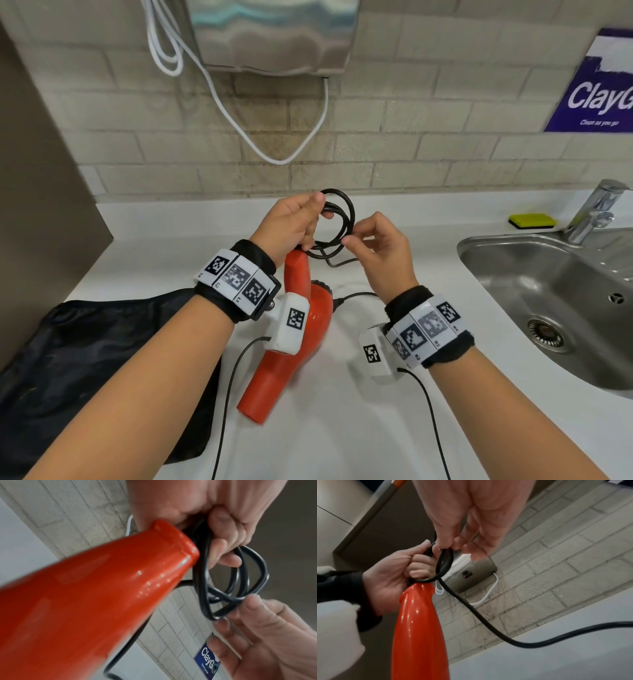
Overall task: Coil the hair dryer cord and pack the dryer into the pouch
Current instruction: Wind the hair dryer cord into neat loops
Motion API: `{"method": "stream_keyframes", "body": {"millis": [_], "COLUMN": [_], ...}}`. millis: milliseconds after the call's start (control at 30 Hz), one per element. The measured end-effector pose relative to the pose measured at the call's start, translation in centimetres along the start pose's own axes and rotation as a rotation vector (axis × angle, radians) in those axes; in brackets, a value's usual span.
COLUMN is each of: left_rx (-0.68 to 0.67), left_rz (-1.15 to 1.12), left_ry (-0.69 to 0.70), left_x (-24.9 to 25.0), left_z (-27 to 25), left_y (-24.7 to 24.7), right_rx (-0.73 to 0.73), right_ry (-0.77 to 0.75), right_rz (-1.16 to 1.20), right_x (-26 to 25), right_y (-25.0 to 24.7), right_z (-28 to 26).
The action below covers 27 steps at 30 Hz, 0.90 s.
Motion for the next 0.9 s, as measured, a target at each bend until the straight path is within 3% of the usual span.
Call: {"method": "stream_keyframes", "body": {"millis": [100, 233, 433, 600, 800, 900], "left_rx": [-0.097, -0.186, -0.286, -0.236, -0.209, -0.175], "left_rz": [-0.001, -0.019, -0.127, -0.035, 0.053, 0.059], "left_ry": [0.001, -0.002, -0.011, -0.002, -0.022, -0.004], "left_x": [0.3, 0.4, 0.4, 0.3, 0.3, 0.2], "left_z": [0.0, -0.2, -0.3, -0.2, -0.1, 0.0], "left_y": [0.7, 1.6, 1.2, 0.8, 0.9, 0.6], "right_rx": [-0.024, -0.213, -0.221, -0.253, -0.094, -0.075], "right_ry": [-0.005, 0.002, 0.062, 0.027, 0.075, -0.004], "right_rz": [0.048, 0.063, 0.002, -0.052, -0.278, -0.398], "right_x": [0.4, 0.5, 1.0, 2.1, 2.1, 0.4], "right_y": [0.5, 1.9, 1.8, -0.5, -3.1, -3.3], "right_z": [0.5, 0.6, 0.2, -0.7, 0.9, 1.8]}}
Point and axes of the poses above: each hand's wrist, its own z-axis towards the middle knuckle, its own y-axis out of the palm, x = y × z, the point moved 4 cm from there along z, towards the middle knuckle, and after that the axes turned 10 degrees about z, right-handed, at the moved point
